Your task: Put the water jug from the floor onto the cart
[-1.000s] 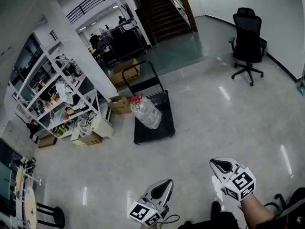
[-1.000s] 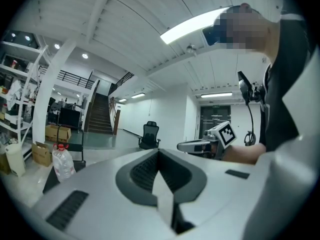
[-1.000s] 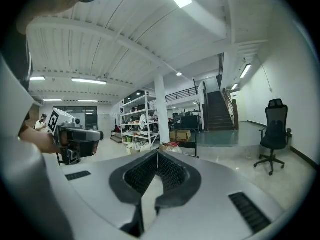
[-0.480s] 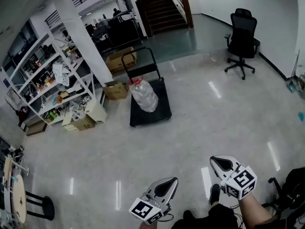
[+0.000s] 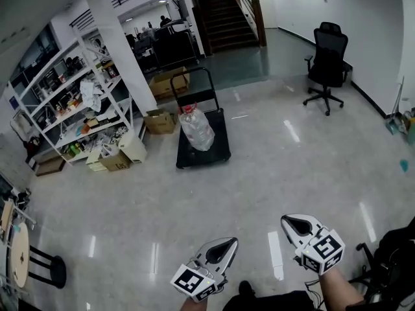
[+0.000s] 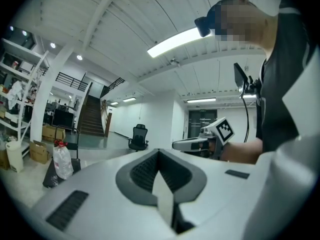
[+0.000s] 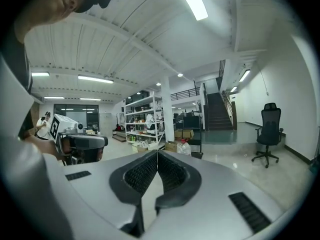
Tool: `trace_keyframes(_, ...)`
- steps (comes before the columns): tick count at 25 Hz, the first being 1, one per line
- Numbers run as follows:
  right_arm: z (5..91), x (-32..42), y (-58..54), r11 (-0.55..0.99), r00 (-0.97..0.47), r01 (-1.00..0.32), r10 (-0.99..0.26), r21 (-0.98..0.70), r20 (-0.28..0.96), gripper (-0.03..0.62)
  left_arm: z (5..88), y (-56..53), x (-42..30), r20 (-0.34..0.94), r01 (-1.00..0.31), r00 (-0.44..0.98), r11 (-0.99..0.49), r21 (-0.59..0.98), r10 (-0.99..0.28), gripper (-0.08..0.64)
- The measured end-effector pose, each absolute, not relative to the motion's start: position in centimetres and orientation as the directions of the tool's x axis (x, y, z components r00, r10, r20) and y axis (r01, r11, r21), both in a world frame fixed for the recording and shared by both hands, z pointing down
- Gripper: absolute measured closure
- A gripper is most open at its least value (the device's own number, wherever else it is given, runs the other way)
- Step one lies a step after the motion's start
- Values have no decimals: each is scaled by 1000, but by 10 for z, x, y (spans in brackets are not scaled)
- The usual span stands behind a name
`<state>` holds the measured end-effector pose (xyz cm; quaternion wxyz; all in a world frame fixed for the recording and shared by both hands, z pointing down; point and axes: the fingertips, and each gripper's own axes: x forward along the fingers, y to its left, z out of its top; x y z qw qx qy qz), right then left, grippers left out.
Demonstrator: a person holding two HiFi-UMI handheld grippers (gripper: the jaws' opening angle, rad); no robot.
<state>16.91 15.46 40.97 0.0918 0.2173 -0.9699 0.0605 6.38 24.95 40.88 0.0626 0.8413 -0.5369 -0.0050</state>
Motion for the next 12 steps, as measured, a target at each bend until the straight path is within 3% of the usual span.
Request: trace_keyframes(12,416,340,202,916,-911,-391,-371,-88,181,589,406,304,226,101,-936,342,-329,129,-934,561)
